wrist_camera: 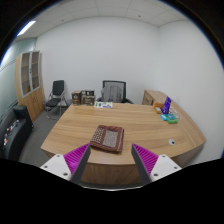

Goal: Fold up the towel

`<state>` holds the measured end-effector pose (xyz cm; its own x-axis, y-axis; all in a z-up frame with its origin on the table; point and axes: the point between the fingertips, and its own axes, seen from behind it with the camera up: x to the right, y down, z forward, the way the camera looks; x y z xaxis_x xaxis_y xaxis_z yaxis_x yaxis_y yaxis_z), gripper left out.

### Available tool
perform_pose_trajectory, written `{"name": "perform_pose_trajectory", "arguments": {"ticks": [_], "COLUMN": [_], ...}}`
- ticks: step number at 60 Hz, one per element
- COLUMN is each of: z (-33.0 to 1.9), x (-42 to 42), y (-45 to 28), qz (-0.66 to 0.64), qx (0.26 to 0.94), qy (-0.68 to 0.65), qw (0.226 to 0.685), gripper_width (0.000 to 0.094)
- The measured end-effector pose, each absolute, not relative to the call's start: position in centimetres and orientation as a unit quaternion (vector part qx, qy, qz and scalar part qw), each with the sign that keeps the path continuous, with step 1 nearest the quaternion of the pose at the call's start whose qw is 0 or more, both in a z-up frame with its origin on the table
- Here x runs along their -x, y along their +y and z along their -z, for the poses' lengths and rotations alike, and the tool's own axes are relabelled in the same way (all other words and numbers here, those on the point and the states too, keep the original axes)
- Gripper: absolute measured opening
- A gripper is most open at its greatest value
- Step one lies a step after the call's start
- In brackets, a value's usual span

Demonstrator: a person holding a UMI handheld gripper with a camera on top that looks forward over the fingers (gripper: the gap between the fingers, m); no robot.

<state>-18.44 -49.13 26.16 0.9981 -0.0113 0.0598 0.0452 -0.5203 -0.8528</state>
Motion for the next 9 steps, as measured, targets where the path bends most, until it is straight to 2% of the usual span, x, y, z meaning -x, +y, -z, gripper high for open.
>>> {"name": "perform_pose_trajectory", "arguments": {"ticks": [9], "z": [-26.83], "x": [18.70], "y": [-49.24], "qz": [0.032], "qx": [0.868], "qy": [-0.017], "qw": [0.495], "gripper_width": [0.0857]}}
